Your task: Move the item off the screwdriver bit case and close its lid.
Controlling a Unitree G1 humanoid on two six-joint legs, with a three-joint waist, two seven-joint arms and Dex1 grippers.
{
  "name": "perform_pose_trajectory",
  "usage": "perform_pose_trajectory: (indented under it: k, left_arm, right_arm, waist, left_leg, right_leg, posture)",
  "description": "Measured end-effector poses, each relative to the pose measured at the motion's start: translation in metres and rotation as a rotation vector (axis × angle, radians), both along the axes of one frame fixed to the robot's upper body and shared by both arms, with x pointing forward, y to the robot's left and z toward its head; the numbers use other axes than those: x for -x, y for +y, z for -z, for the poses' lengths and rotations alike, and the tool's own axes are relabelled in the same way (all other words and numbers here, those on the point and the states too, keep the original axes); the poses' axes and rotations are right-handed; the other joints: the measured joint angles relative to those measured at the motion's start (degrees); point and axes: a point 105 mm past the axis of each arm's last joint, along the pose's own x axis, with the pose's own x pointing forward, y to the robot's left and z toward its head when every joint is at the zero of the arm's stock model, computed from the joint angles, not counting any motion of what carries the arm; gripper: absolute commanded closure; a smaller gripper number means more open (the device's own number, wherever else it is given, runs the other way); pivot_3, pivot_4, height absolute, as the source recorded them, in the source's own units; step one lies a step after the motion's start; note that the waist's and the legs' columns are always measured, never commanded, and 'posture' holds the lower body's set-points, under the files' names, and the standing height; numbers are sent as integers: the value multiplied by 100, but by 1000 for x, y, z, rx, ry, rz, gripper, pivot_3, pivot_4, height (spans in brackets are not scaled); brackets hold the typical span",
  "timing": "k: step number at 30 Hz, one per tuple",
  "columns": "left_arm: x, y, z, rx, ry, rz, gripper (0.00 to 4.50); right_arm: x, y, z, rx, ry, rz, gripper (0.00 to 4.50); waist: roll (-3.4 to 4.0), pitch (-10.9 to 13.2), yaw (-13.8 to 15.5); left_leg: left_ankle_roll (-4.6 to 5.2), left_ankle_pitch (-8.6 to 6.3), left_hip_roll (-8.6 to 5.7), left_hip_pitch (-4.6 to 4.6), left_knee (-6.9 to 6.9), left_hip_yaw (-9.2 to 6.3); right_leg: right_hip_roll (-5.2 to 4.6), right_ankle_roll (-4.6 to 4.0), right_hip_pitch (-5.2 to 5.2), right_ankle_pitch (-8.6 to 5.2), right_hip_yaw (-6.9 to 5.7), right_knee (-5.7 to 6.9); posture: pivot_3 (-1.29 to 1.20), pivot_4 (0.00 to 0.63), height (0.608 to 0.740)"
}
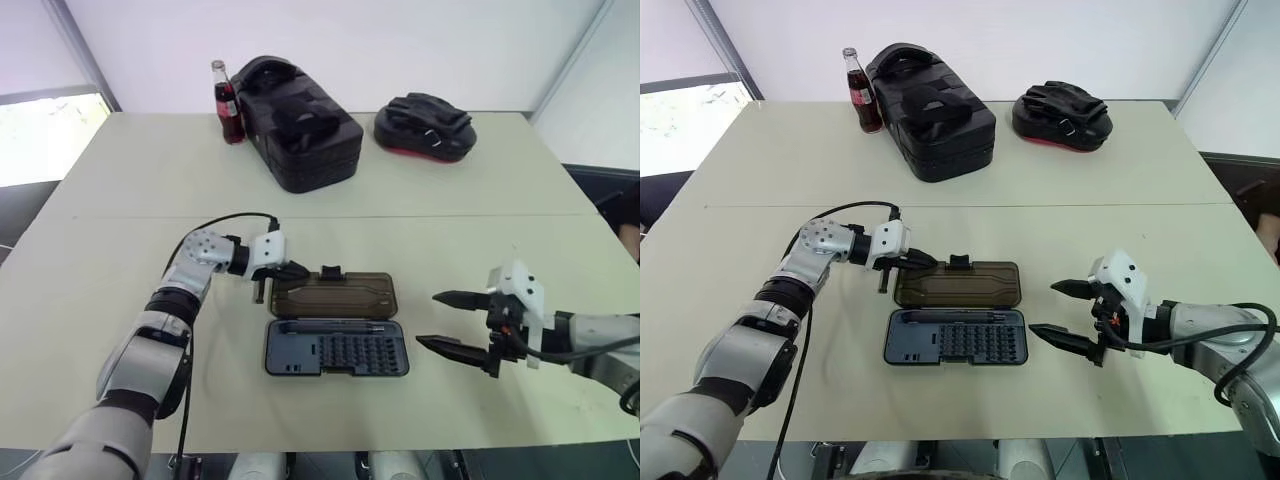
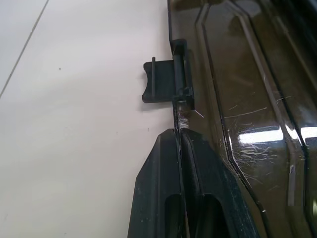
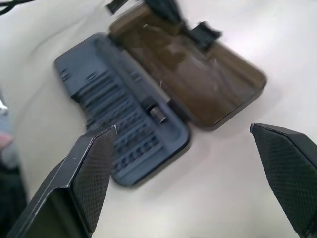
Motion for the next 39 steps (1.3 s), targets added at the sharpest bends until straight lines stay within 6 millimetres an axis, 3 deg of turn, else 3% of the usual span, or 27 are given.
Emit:
perform_pose_trajectory:
  k: [10,22,34,37,39]
  left_arm:
    - [-7,-19,-7,33,-74,9,4398]
    - [8,-20,3,52,-25,61,4398]
    - [3,-20,3,44,-32,22,4398]
    - [2,-19,4,44,-21,13,3516]
    - [0,-19,3,50,-29,2,2540]
  right_arm:
    - [3,2,-5,14,-12,-19,0]
    - [0,3,-2,13,-19,-17,0]
    - [-5,1,-3,23,-36,-8,0]
    - [-5,1,-3,24,-40,-7,0]
    - [-6,1,-3,26,-44,-10,0]
  waist:
    - [-1,0,12]
    - [-1,0,2]
    - [-1,0,2]
    - [-1,0,2]
    - [-1,0,2]
  left_leg:
    - [0,0,-1,-5,10,-3]
    - [0,0,3,-3,10,-3]
    - [0,0,-1,-2,14,-3]
    - [0,0,-1,-2,15,-3]
    - [0,0,-1,-2,15,-3]
  right_leg:
    - [-6,9,6,6,0,-2]
    - [-4,9,5,6,1,-1]
    - [-4,9,5,6,1,4]
    - [-4,10,5,6,0,5]
    - [-3,9,5,6,0,5]
  posture:
    - [0,150,740]
    - [0,150,740]
    - [0,150,740]
    - [0,150,740]
    - [0,150,740]
